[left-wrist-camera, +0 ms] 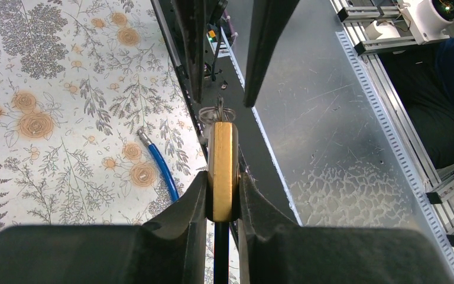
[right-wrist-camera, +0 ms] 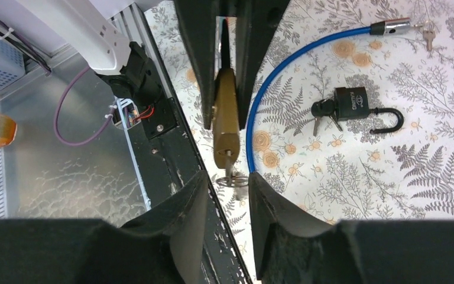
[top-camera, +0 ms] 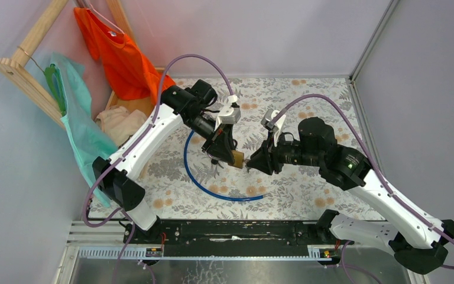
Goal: Unlock with the key
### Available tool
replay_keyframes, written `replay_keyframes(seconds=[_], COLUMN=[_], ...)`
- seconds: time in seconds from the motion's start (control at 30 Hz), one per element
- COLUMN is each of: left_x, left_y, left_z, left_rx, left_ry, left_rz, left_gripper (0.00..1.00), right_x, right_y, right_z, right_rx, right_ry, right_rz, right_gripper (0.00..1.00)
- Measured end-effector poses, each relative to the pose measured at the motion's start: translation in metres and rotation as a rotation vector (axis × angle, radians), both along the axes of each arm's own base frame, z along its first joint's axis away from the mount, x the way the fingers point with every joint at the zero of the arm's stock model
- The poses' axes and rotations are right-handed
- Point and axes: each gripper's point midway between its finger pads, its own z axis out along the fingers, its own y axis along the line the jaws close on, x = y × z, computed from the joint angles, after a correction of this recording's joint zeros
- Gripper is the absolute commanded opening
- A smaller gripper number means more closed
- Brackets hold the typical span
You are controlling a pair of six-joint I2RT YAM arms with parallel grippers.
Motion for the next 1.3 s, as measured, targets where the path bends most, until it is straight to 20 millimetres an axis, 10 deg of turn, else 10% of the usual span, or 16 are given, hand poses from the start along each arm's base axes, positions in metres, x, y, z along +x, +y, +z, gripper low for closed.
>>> replay_keyframes(seconds=[0.57, 1.3], left_x=[0.003, 0.042], left_y=[0.002, 0.007], left_z=[-0.002, -0.042], left_rx=[0.024, 0.129], left_ry=[0.009, -0.229], left_rz=[0.018, 0.191], left_gripper=[0.00, 0.00], right_x=[0.006, 0.052], right_y=[0.008, 0.006], right_z=[-0.010, -0.049], right_rx=[0.046, 0.330], right_ry=[0.069, 0.607], right_rz=[0.003, -0.108], right_gripper=[0.01, 0.00])
